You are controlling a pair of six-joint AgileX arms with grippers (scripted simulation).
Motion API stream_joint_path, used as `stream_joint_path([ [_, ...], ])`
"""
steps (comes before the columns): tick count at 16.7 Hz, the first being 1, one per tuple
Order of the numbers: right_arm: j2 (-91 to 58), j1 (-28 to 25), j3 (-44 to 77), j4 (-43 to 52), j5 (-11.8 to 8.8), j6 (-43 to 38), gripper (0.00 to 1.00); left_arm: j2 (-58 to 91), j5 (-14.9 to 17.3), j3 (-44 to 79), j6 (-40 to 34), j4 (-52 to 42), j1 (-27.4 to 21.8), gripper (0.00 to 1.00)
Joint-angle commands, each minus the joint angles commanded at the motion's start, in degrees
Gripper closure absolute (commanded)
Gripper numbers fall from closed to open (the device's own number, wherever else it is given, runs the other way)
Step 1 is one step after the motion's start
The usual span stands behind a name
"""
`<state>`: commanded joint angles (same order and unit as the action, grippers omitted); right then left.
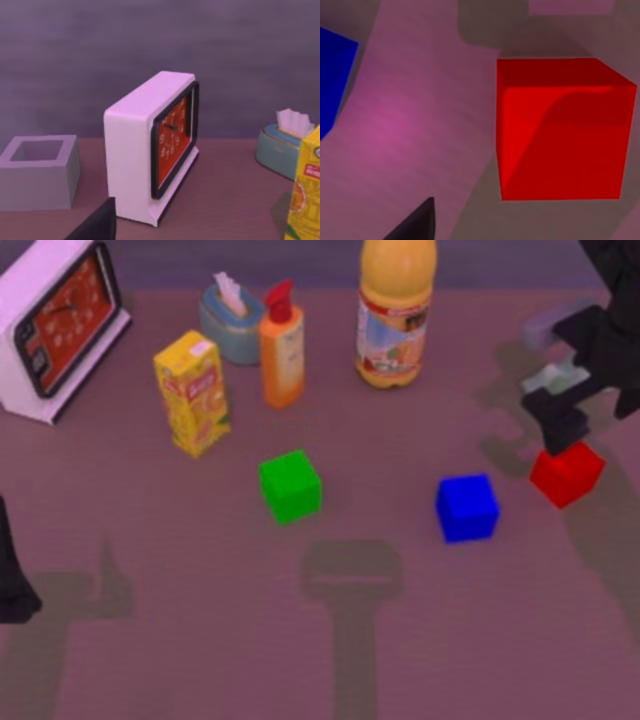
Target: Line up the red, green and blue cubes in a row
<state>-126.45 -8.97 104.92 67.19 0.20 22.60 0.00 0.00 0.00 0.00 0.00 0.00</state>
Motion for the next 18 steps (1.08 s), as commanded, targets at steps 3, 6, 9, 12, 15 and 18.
stream_joint_path([
  [3, -2.38, -0.20, 2.30, 1.20, 0.00, 0.48, 0.00, 0.00, 0.00, 0.00, 0.00, 0.00, 0.00, 0.00],
  [6, -2.38, -0.20, 2.30, 1.20, 0.00, 0.48, 0.00, 0.00, 0.00, 0.00, 0.00, 0.00, 0.00, 0.00],
  [9, -2.60, -0.01, 1.35, 0.13, 0.01, 0.52, 0.00, 0.00, 0.00, 0.00, 0.00, 0.00, 0.00, 0.00],
  [12, -4.60, -0.15, -2.26, -5.62, 0.02, 0.49, 0.00, 0.00, 0.00, 0.00, 0.00, 0.00, 0.00, 0.00],
  [15, -7.15, -0.23, -6.59, -13.01, 0.05, 0.36, 0.00, 0.00, 0.00, 0.00, 0.00, 0.00, 0.00, 0.00],
  [18, -8.47, -0.28, -8.48, -15.67, 0.07, 0.33, 0.00, 0.00, 0.00, 0.00, 0.00, 0.00, 0.00, 0.00],
])
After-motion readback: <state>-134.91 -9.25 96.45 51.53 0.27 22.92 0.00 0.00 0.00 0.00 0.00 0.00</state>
